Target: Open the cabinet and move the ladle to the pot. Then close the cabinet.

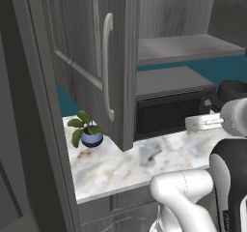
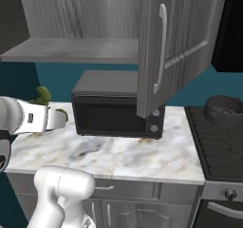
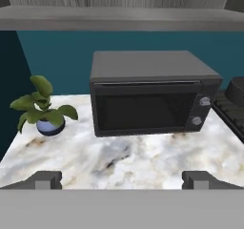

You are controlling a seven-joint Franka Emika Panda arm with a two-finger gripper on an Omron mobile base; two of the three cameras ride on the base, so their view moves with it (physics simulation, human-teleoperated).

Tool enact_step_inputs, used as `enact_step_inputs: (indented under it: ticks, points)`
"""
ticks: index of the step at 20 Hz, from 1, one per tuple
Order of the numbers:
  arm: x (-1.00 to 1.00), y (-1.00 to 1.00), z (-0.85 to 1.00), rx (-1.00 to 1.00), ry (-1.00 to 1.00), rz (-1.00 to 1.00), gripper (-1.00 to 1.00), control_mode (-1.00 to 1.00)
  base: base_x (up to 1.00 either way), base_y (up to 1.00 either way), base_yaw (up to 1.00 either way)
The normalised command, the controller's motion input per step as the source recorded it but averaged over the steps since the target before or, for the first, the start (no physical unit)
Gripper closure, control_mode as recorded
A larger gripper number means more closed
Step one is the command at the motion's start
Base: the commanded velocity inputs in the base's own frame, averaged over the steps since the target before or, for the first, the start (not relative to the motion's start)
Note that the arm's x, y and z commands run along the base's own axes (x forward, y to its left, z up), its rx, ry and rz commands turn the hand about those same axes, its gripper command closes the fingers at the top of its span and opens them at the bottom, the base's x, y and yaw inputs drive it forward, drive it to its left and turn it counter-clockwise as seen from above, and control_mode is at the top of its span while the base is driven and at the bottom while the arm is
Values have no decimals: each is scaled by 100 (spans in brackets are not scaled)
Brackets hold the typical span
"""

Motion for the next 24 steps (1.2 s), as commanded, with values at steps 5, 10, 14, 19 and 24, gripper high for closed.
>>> enact_step_inputs:
  ticks: [5,10,14,19,24]
  points:
    - [-14,-11,0,0,-8,0,-100,-100,0,0,0]
    - [-34,-15,10,0,-8,0,-100,-100,0,0,0]
    - [-36,-10,18,0,-8,0,-100,-100,0,0,0]
    - [-25,-3,15,0,-9,0,-100,-100,0,0,0]
    - [-4,-4,5,0,-3,0,-100,-100,0,0,0]
